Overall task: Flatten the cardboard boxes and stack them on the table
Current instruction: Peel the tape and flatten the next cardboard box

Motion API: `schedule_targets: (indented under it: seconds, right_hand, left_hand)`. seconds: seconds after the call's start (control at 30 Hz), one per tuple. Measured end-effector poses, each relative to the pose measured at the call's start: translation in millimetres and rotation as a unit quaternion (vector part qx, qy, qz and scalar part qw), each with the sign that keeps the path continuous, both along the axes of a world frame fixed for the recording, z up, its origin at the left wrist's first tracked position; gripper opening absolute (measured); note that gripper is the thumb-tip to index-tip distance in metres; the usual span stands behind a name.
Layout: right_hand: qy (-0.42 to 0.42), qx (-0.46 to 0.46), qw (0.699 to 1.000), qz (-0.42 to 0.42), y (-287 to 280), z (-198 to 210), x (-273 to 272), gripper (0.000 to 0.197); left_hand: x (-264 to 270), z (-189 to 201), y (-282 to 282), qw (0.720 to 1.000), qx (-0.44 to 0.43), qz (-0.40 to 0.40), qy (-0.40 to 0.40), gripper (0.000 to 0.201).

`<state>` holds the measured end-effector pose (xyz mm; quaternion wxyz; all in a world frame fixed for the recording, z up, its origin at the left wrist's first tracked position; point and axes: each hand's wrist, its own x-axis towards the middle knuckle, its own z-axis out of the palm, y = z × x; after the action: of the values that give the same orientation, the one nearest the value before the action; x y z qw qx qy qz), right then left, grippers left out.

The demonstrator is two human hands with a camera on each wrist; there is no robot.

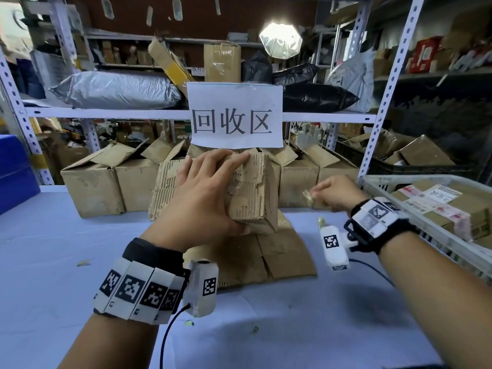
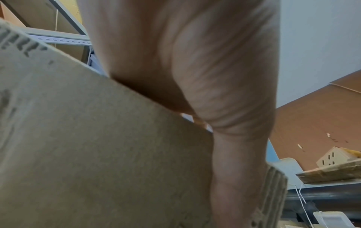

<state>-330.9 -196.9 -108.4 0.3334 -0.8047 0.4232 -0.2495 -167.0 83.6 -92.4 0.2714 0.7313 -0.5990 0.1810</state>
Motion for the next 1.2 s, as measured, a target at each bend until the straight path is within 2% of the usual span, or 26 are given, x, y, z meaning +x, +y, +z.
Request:
schedule_targets:
  seconds: [0.1,0.23,0.37,0.5,0.63,0.73,0.8,0.87,0.9,0.97,1.07,1.13,1.2]
  right_hand:
    - [0.176,-0.044,0.983,-0.014,-26,-3,0,0.008]
    - [0.298,-0.060,0.952,-0.036,-49,-25,-5,0.010]
    - [0.330,-0.071,0.940,-0.044,-55,-42,-2,0.014]
    - [0.326,-0.080,0.941,-0.041,-51,-33,10,0.019]
    - [0.277,-0.164,0.944,-0.072,-42,-12,17,0.020]
    - [0.159,-0.211,0.961,-0.080,-28,2,17,0.023]
    - [0.021,-0.177,0.983,-0.045,-9,11,21,0.023]
    - [-0.091,-0.083,0.991,0.047,22,22,25,0.013]
    - [-0.118,-0.044,0.986,0.106,41,28,25,0.015]
    - [-0.127,-0.029,0.965,0.226,75,37,25,0.040]
    - [-0.067,-0.078,0.933,0.346,109,44,22,0.104]
    - [-0.019,-0.117,0.922,0.370,119,45,21,0.129]
    - [0.003,-0.159,0.917,0.366,123,44,24,0.142]
  left_hand:
    - [0,0,2,1.000,-0.003,0.000,0.001,0.123]
    - [-2,-1,1,1.000,-0.005,0.001,-0.006,0.123]
    - [-4,-2,-3,1.000,0.008,0.001,-0.016,0.122]
    - [-3,-1,-4,1.000,0.011,0.004,-0.015,0.123]
    - [-4,-2,-5,1.000,0.013,0.005,-0.021,0.124]
    - [-4,-2,-5,1.000,0.012,0.003,-0.024,0.124]
    - [-3,-1,-4,1.000,0.007,0.001,-0.020,0.123]
    - [-1,-1,-3,1.000,-0.004,-0.001,-0.013,0.122]
    - [-1,-1,-2,1.000,-0.010,0.000,-0.009,0.121]
    - [1,-1,-1,1.000,-0.024,0.010,0.006,0.121]
    - [8,1,4,0.998,-0.046,0.034,0.033,0.123]
    - [12,3,10,0.997,-0.054,0.045,0.031,0.124]
    - [13,5,13,0.997,-0.053,0.044,0.037,0.125]
